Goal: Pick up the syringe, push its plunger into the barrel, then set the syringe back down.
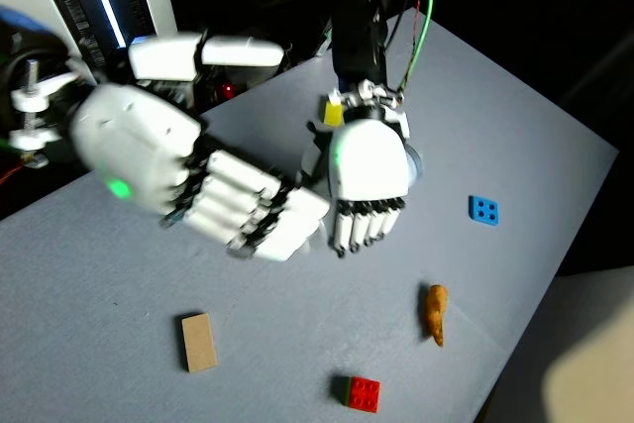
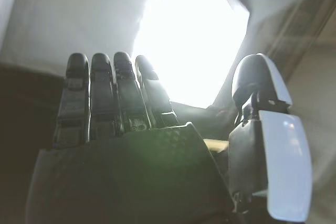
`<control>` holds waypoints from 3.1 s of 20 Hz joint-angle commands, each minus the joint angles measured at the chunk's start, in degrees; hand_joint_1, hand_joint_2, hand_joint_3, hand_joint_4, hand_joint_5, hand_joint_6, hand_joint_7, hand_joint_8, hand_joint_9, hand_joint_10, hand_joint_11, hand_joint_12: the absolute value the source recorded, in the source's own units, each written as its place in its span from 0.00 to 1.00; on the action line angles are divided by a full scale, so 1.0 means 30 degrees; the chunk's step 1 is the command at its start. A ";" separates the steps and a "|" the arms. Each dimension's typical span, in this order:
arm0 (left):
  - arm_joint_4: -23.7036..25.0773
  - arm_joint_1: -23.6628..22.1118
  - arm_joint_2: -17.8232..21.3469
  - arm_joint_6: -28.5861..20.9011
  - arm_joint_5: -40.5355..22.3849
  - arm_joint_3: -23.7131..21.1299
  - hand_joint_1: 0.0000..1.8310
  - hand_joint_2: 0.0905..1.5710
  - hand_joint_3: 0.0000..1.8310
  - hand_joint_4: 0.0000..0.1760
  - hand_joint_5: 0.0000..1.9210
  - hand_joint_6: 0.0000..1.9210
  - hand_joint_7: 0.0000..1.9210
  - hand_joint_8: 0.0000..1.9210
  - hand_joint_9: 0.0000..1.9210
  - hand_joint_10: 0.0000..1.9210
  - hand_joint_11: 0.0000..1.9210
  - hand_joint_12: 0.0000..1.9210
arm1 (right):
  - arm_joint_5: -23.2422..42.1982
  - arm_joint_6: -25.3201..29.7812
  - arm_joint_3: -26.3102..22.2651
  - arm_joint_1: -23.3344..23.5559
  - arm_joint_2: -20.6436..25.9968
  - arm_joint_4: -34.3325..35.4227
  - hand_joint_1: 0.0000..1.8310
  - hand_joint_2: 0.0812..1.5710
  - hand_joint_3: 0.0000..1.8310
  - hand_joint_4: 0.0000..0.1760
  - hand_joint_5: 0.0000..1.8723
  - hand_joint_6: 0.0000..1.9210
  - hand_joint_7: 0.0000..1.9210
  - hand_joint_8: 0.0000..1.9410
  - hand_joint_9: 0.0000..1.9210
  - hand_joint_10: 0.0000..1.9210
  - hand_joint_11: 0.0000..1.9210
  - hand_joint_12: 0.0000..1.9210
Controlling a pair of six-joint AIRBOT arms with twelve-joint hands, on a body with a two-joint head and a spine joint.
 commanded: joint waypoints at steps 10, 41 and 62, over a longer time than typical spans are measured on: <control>0.0695 0.0437 -0.0373 0.0122 -0.1194 -0.0101 0.75 0.72 0.00 0.00 0.49 0.40 0.41 0.67 0.47 0.72 0.51 0.70 | 0.2290 -0.7017 -0.0959 0.1852 0.0431 0.0281 0.06 0.67 0.00 0.00 0.04 0.00 0.05 0.00 0.04 0.00 0.00 0.13; -0.0247 0.0208 -0.0472 -0.0409 -0.2244 0.0293 0.21 0.59 0.00 0.28 0.11 0.00 0.04 0.00 0.04 0.00 0.00 0.19 | -0.3205 -1.0564 -0.0891 0.4519 0.1083 0.1872 0.06 0.66 0.00 0.00 0.04 0.00 0.04 0.00 0.04 0.00 0.00 0.12; -0.4442 -0.0873 0.5450 0.3321 -0.3757 -0.2667 0.10 0.65 0.00 0.16 0.12 0.00 0.08 0.01 0.06 0.01 0.00 0.19 | -0.5205 -2.4265 -0.1752 0.8705 0.1371 0.9899 0.10 0.66 0.00 0.00 0.12 0.01 0.12 0.01 0.10 0.01 0.00 0.30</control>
